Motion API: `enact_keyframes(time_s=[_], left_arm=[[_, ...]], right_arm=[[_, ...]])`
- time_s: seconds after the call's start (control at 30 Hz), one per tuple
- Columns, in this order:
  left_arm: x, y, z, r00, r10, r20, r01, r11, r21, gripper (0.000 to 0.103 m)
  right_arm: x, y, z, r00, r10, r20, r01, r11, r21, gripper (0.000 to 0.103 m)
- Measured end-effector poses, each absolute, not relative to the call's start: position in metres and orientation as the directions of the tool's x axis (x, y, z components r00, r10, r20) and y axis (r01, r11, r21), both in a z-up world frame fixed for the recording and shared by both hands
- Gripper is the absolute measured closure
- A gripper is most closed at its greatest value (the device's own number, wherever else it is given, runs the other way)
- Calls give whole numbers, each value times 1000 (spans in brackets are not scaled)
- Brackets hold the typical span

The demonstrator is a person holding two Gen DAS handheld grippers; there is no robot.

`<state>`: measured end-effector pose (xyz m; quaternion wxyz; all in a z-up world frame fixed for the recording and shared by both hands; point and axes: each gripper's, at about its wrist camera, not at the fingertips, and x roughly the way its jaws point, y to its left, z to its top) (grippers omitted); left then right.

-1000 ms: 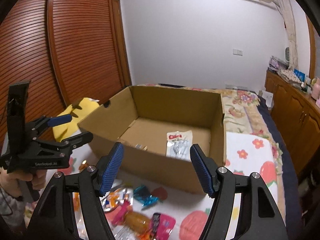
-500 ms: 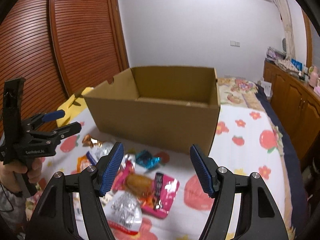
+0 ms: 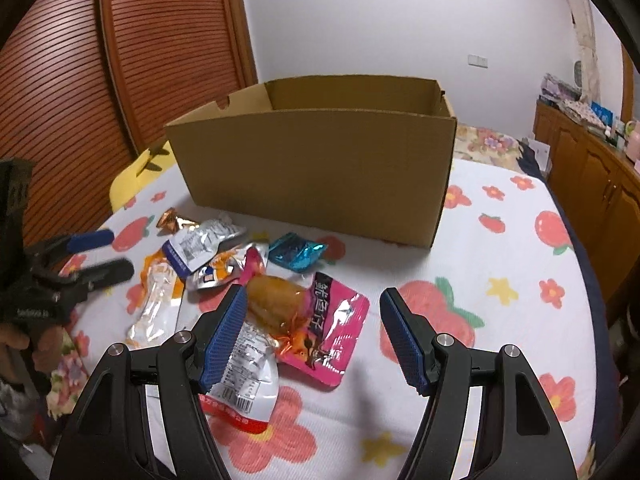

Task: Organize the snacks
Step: 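Move both tools back over the snack pile, then grasp the orange-and-white pouch with the left tool while the right tool grasps the pink sausage snack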

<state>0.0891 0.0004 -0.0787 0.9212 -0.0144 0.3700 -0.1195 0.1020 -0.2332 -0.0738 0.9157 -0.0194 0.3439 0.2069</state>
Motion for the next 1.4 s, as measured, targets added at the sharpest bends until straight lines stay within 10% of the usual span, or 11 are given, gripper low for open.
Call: enact_keyframes(time_s=[1.4], left_arm=[[103,35,-104,594,-102,-798,133,991,-27,15]], right_arm=[[128,-206,-104,614,385,-689,-466,881,77,31]])
